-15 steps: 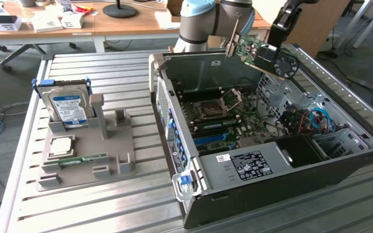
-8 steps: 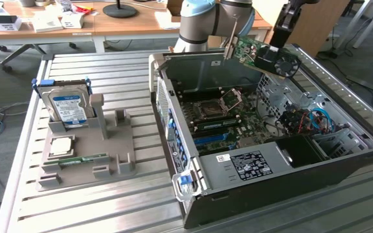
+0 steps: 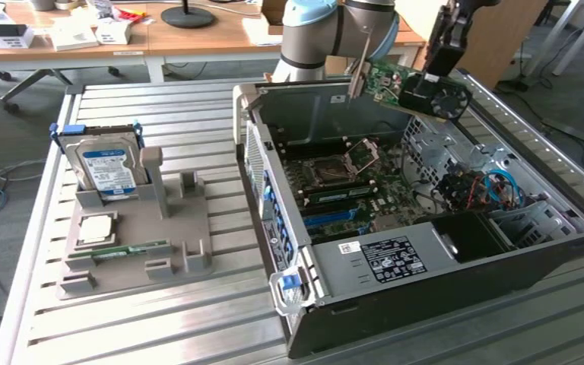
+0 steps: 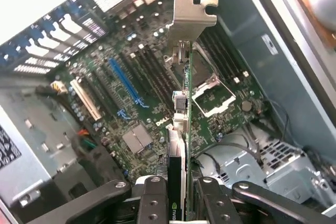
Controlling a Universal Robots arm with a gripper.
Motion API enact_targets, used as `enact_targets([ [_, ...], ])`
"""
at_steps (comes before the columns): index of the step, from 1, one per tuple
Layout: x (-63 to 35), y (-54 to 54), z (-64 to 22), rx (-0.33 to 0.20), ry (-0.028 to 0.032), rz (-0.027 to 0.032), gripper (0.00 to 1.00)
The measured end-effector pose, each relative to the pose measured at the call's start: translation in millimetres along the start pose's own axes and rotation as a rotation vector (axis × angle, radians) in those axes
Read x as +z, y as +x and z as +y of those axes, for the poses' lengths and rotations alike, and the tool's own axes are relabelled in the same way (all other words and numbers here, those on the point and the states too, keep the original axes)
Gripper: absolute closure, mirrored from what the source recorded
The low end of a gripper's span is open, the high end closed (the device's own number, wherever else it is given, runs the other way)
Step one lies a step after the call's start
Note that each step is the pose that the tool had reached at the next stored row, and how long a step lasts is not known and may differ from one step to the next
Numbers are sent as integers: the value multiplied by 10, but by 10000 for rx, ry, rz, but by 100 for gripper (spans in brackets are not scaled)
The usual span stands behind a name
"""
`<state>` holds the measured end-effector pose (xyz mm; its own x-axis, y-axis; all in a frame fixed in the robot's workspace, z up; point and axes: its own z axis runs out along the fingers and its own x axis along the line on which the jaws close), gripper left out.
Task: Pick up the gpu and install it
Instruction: 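Insert the gpu into the slot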
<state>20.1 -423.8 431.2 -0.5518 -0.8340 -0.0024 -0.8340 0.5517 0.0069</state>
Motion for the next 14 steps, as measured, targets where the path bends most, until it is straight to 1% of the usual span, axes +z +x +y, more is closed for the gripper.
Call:
enact_targets([
  [14, 6, 0, 0, -2545, 42, 90, 74],
])
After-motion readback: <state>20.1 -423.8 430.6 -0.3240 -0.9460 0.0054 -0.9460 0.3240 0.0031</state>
